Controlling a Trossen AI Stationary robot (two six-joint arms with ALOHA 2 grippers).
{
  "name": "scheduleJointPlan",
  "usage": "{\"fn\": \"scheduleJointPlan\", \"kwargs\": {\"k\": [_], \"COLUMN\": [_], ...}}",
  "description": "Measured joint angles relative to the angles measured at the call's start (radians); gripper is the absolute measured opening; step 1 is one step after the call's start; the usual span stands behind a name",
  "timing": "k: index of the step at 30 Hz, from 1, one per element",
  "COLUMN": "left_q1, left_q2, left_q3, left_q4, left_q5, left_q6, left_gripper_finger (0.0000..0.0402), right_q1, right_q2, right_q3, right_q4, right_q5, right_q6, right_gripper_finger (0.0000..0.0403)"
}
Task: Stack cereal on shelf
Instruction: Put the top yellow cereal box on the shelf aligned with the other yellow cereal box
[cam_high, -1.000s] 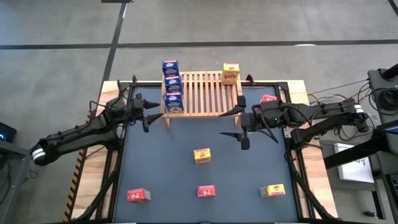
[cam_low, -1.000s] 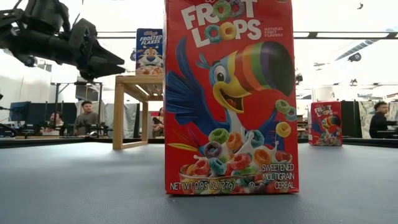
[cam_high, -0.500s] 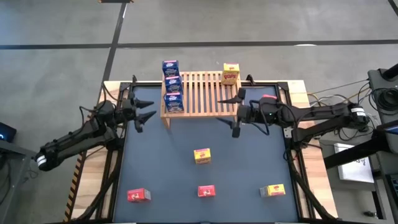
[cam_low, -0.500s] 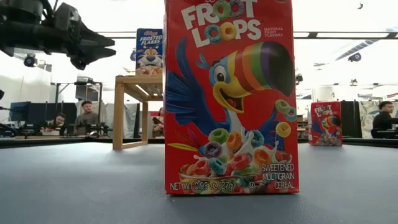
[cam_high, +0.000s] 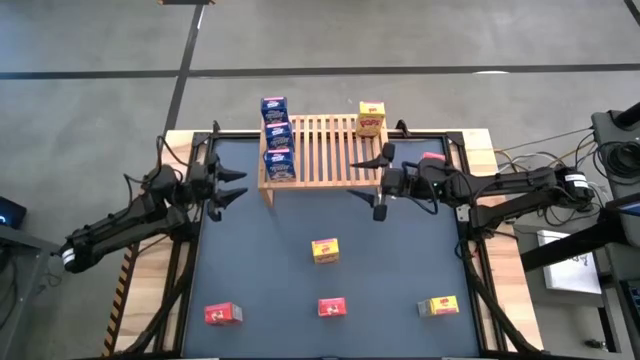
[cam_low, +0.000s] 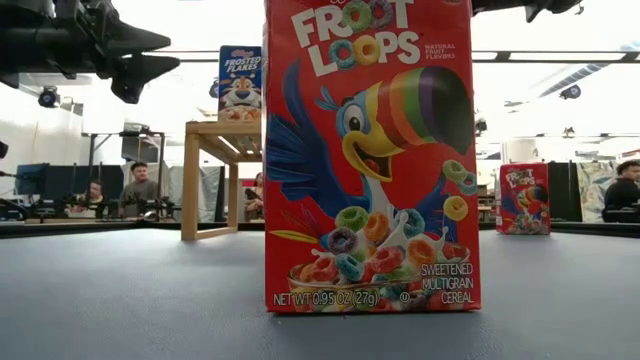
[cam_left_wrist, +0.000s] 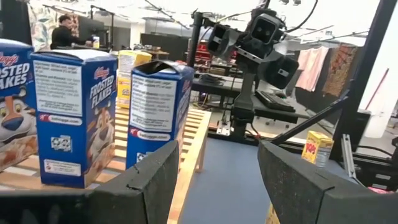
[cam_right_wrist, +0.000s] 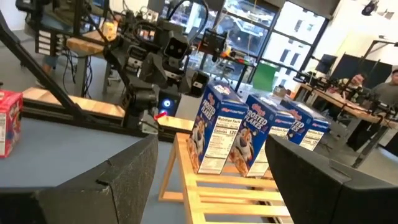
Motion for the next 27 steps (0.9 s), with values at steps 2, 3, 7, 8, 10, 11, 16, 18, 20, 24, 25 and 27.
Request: {"fn": "scheduleJointPlan", "kwargs": {"k": [2, 3, 7, 8, 10, 11, 16, 18, 20, 24, 25, 27], "left_q1": [-0.004, -0.006, -0.006, -0.006, -0.006, -0.006, -0.006, -0.006, -0.006, -0.006, -0.006, -0.006], "left_q2": [-0.005, -0.007, -0.004, -0.003, 0.002, 0.003, 0.002, 0.001, 0.0, -0.001, -0.001, 0.0], "left_q3": [0.0, 0.0, -0.005, -0.009, -0.021, -0.028, -0.07, -0.072, -0.072, -0.072, -0.072, -0.072], "left_q4": [0.001, 0.0, 0.001, 0.001, 0.009, 0.017, 0.072, 0.095, 0.113, 0.125, 0.124, 0.123], "left_q5": [0.0, 0.0, -0.001, -0.001, -0.001, -0.001, -0.001, -0.001, 0.0, 0.053, 0.066, 0.102], "left_q6": [0.005, 0.005, 0.007, 0.008, 0.008, 0.007, -0.004, -0.016, -0.026, -0.054, -0.065, -0.084], "left_gripper_finger": [0.0203, 0.0203, 0.0203, 0.0203, 0.0203, 0.0203, 0.0203, 0.0203, 0.0203, 0.0203, 0.0203, 0.0203], "right_q1": [0.0, 0.0, 0.0, -0.002, -0.009, -0.013, -0.035, -0.04, -0.04, -0.039, -0.039, -0.04], "right_q2": [0.0, 0.0, 0.0, 0.0, 0.0, 0.0, 0.0, 0.0, 0.0, 0.0, 0.0, 0.0], "right_q3": [0.0, 0.0, 0.0, 0.0, 0.0, 0.0, 0.0, 0.0, 0.0, 0.0, 0.0, 0.0], "right_q4": [0.017, 0.023, 0.038, 0.04, 0.045, 0.047, 0.05, 0.05, 0.049, 0.042, 0.04, 0.036], "right_q5": [0.0, 0.0, 0.001, 0.0, 0.0, 0.001, 0.001, 0.002, 0.001, 0.001, 0.001, 0.001], "right_q6": [-0.001, -0.004, -0.02, -0.025, -0.027, -0.024, -0.011, 0.001, 0.005, 0.007, 0.007, 0.007], "right_gripper_finger": [0.0286, 0.0286, 0.0286, 0.0286, 0.0286, 0.0286, 0.0286, 0.0286, 0.0286, 0.0286, 0.0286, 0.0286]}}
